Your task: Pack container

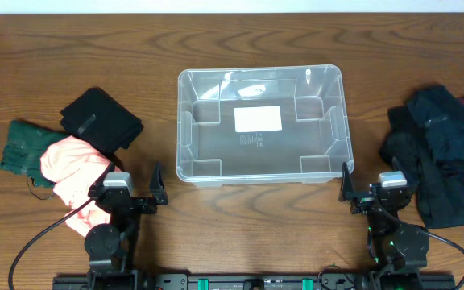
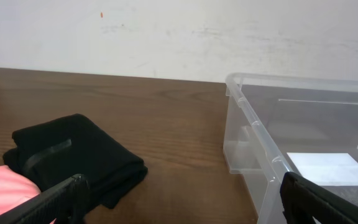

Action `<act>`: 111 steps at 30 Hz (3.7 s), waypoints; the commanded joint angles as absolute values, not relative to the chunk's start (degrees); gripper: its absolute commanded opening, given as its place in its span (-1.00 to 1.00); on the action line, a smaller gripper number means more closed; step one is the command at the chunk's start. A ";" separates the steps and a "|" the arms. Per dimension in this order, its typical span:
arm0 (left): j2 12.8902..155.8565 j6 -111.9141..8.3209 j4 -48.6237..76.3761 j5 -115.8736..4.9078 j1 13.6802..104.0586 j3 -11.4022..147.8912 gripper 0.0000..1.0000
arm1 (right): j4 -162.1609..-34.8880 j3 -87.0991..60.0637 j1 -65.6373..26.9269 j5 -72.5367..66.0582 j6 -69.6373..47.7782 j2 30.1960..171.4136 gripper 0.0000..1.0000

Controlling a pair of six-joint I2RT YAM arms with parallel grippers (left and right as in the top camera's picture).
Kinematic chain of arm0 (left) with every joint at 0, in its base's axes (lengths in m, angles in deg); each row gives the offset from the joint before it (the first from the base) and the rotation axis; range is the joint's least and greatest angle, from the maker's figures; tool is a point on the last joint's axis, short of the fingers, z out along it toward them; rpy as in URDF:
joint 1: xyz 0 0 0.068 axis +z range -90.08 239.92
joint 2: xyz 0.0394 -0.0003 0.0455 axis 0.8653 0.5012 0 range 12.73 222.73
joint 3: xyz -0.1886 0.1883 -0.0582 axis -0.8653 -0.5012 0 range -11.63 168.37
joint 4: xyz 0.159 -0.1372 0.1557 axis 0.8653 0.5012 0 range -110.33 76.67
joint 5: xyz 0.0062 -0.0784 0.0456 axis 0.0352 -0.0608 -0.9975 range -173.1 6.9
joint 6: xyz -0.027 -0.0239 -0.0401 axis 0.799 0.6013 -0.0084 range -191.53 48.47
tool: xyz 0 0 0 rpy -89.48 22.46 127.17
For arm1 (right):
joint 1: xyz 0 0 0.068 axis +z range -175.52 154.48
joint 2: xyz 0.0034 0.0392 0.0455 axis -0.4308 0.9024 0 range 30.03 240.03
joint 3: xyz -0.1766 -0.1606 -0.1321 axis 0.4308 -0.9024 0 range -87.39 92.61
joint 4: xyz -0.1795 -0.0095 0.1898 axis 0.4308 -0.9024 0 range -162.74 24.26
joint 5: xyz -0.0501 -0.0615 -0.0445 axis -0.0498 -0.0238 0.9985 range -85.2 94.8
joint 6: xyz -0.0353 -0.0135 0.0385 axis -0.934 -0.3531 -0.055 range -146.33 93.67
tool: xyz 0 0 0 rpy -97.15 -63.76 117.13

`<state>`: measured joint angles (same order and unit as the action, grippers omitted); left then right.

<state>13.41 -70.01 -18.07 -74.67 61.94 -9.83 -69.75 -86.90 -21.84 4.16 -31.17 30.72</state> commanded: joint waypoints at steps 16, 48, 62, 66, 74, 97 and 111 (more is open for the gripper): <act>12.96 -69.93 -17.32 -74.37 61.70 -11.40 0.96 | -69.84 -87.08 -21.27 3.70 -31.13 30.41 0.98; 12.96 -69.93 -17.32 -74.35 61.70 -11.40 0.96 | -69.84 -87.08 -21.27 3.70 -31.13 30.41 0.98; 12.98 -69.88 -17.24 -74.32 61.70 -11.40 0.96 | -69.92 -87.08 -21.27 3.26 -25.84 30.72 0.98; 13.02 -67.11 -16.56 -74.50 61.77 -10.13 0.96 | -70.14 -85.90 -21.27 2.17 -22.51 31.18 0.98; 17.52 -63.68 -0.71 -74.54 61.77 6.50 0.96 | -74.69 -73.31 -21.38 11.70 -23.78 40.67 0.98; 61.87 -63.24 29.17 -74.15 74.81 49.25 0.96 | -107.63 -11.54 -36.79 20.09 -38.27 118.32 0.98; 77.67 -63.26 29.41 -72.14 85.50 49.25 0.96 | -105.77 -11.54 -41.09 30.78 -43.08 135.15 0.98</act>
